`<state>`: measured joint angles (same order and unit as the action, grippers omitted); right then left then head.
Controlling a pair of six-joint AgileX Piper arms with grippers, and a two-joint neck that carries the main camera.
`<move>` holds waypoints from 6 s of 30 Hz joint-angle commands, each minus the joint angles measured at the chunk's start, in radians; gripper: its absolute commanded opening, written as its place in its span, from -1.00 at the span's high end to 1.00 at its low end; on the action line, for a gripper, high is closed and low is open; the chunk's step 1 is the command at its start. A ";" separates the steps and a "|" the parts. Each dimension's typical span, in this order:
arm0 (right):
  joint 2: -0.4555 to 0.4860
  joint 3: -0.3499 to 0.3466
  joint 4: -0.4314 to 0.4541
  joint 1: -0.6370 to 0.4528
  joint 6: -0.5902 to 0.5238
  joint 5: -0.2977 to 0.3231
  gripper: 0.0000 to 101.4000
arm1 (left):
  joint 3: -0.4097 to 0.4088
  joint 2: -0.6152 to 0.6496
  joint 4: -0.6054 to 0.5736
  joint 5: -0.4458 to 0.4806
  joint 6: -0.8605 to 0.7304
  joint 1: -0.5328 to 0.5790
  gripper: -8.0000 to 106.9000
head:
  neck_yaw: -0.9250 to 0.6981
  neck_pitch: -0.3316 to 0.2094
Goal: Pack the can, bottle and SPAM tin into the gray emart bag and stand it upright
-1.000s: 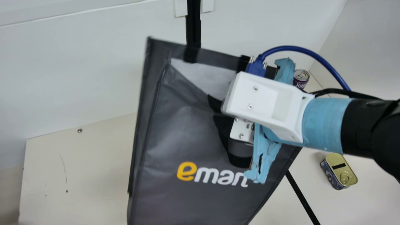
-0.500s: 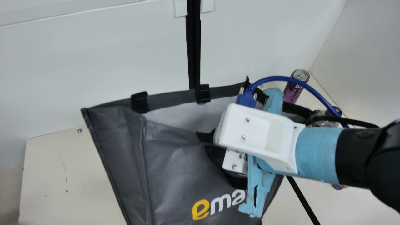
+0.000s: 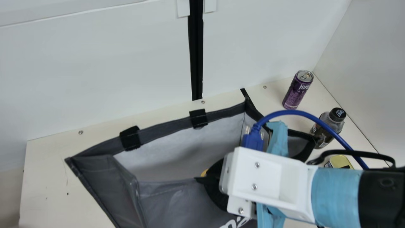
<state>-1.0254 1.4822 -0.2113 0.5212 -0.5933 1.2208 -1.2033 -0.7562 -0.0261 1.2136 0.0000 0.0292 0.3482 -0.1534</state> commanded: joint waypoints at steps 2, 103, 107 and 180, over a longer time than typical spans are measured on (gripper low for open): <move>0.021 -0.015 0.019 0.042 0.034 -0.001 1.00 | 0.000 0.000 0.000 0.000 0.000 0.000 -0.71 | 0.001 -0.021; -0.067 0.426 0.080 -0.319 0.258 -0.001 -0.87 | 0.000 0.000 0.000 0.000 0.000 0.000 -0.71 | 0.001 -0.021; -0.122 0.456 -0.044 -0.493 0.174 -0.001 -0.87 | 0.000 0.000 0.000 0.000 0.000 0.000 -0.71 | 0.001 -0.021; -0.121 0.062 0.123 -0.971 0.295 -0.002 -0.87 | -0.005 -0.003 0.002 -0.004 -0.001 0.003 -0.71 | 0.001 -0.021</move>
<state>-1.1469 1.5437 -0.0879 -0.4495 -0.2982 1.2189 -1.2060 -0.7581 -0.0229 1.2111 0.0000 0.0314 0.3467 -0.1534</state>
